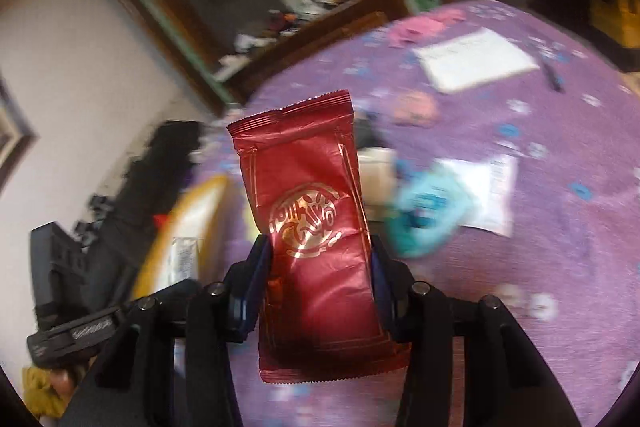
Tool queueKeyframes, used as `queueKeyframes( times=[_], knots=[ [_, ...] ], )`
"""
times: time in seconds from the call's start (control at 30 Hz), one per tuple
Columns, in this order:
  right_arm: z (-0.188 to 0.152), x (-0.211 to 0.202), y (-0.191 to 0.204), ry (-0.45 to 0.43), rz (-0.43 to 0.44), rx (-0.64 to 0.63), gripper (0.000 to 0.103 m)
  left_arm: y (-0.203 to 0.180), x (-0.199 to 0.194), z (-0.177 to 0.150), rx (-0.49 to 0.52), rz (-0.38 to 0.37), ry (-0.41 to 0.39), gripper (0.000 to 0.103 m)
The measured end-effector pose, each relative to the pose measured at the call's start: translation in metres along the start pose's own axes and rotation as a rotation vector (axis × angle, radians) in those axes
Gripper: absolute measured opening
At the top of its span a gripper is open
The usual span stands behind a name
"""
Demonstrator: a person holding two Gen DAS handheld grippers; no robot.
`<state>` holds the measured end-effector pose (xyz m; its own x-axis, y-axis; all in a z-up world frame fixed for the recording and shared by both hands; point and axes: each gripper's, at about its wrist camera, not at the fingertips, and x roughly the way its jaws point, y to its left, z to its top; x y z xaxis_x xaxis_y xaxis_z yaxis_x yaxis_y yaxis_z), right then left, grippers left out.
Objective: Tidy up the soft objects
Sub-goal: 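Drop the tissue pack into the tray with the left tool while the right tool drops the red packet in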
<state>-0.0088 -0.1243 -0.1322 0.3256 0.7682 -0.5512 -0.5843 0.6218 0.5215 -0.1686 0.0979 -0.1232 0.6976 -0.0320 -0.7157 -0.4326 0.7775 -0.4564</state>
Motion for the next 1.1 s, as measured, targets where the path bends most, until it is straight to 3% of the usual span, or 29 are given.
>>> queueKeyframes(
  times=[0.1,0.2,0.37,0.6,0.73,0.8,0.83,0.97,1.1],
  knots=[
    [0.003,0.016,0.035,0.032,0.081,-0.053,0.047,0.021,-0.028,0.008,-0.032,0.002,-0.059,0.056],
    [0.000,0.044,0.068,0.098,0.158,-0.077,0.047,0.049,-0.041,0.012,-0.073,0.076,-0.098,0.056],
    [-0.015,0.096,0.113,0.239,0.226,-0.073,0.047,0.097,-0.039,0.014,-0.148,0.158,-0.079,0.056],
    [-0.033,0.149,0.165,0.312,0.191,-0.157,0.047,0.137,-0.036,0.011,-0.194,0.226,-0.073,0.056],
    [-0.047,0.167,0.173,0.321,0.109,-0.225,0.046,0.150,-0.021,0.007,-0.198,0.296,-0.026,0.056],
    [-0.053,0.168,0.170,0.317,0.063,-0.238,0.038,0.154,-0.015,0.006,-0.203,0.289,-0.008,0.056],
    [-0.057,0.165,0.170,0.296,0.029,-0.254,0.020,0.153,-0.013,0.004,-0.198,0.300,-0.002,0.056],
    [-0.056,0.162,0.160,0.295,0.036,-0.240,0.017,0.144,-0.006,0.003,-0.138,0.338,0.008,0.057],
    [-0.054,0.160,0.153,0.296,0.089,-0.227,0.018,0.140,-0.007,0.003,-0.126,0.305,-0.003,0.085]
  ],
)
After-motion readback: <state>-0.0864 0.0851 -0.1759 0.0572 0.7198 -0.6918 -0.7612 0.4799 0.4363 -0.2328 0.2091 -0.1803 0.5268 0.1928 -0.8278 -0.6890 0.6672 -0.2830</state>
